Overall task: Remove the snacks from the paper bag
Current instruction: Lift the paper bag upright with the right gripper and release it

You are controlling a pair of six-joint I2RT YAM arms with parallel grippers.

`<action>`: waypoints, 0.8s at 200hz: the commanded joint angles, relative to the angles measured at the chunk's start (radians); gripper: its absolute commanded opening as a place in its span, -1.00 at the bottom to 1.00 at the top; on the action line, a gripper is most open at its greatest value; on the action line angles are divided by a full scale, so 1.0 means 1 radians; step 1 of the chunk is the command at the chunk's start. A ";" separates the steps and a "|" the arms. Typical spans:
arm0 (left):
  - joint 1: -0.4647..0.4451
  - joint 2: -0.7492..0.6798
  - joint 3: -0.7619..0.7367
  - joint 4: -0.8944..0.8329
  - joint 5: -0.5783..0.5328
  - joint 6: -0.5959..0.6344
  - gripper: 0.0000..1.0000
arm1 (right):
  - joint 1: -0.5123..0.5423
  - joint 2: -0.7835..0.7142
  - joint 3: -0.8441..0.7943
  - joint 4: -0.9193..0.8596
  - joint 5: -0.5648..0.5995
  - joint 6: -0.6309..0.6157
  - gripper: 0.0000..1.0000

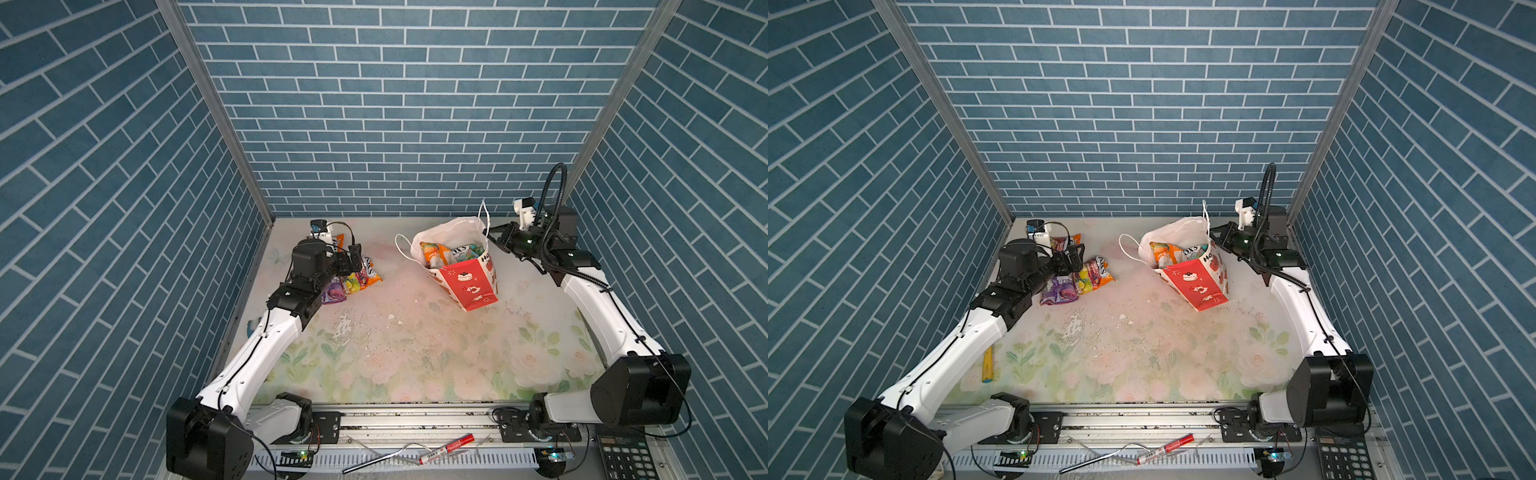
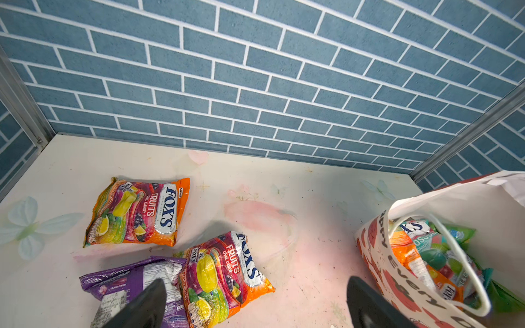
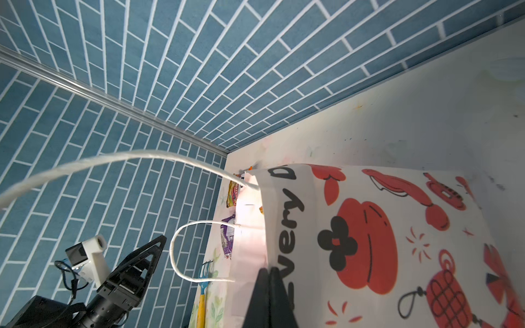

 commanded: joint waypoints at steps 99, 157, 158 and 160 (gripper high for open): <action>-0.029 0.048 0.058 0.044 0.031 -0.005 0.99 | -0.067 -0.129 0.089 -0.389 0.354 -0.289 0.24; -0.046 0.054 0.049 0.055 0.025 -0.002 0.99 | -0.039 -0.199 0.072 -0.300 0.228 -0.201 0.28; -0.046 0.054 0.049 0.054 0.026 -0.003 0.99 | -0.037 -0.200 0.071 -0.300 0.228 -0.201 0.28; -0.046 0.054 0.050 0.054 0.027 -0.003 0.99 | -0.032 -0.200 0.071 -0.299 0.230 -0.199 0.28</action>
